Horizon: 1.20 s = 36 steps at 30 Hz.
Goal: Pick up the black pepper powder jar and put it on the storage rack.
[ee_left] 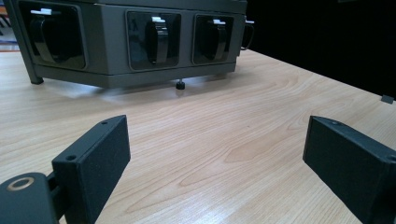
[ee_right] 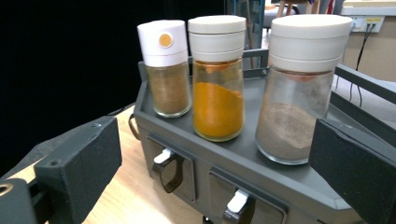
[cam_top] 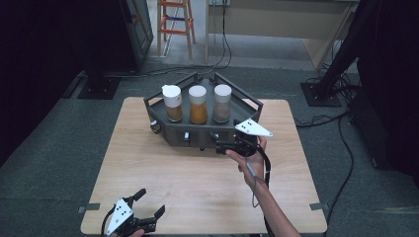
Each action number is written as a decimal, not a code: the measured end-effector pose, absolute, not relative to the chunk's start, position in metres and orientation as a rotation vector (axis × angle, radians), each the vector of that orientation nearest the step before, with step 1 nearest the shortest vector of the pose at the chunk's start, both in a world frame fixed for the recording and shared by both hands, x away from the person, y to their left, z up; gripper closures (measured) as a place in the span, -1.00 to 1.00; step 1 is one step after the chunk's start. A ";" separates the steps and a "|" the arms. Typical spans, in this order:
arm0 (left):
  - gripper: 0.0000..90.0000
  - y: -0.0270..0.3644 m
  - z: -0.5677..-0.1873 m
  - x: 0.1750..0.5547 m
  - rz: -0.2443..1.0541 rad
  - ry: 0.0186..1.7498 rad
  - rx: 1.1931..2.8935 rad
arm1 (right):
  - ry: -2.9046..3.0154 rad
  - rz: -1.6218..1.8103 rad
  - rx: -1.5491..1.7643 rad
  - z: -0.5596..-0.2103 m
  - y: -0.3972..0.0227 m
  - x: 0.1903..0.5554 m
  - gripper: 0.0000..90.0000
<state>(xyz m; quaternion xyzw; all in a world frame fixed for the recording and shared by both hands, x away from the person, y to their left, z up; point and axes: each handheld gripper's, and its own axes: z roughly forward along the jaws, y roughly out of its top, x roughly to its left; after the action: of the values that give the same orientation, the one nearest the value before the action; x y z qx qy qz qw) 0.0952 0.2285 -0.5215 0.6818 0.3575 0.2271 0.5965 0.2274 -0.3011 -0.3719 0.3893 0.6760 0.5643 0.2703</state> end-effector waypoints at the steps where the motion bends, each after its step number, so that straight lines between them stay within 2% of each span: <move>1: -0.84 0.229 -0.522 0.095 0.527 0.830 1.583 | 1.824 1.519 1.041 -0.373 -0.301 0.225 -0.95; 36: -0.84 0.228 -0.522 0.095 0.528 0.837 1.585 | 1.929 1.644 0.920 -0.417 -0.312 0.170 -0.95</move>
<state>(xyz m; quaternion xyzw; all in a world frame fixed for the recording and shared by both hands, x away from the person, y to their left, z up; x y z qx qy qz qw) 0.0953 0.2278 -0.5221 0.6822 0.3601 0.2274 0.5943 0.1698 -0.3121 -0.4168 0.3326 0.6979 0.5946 0.2209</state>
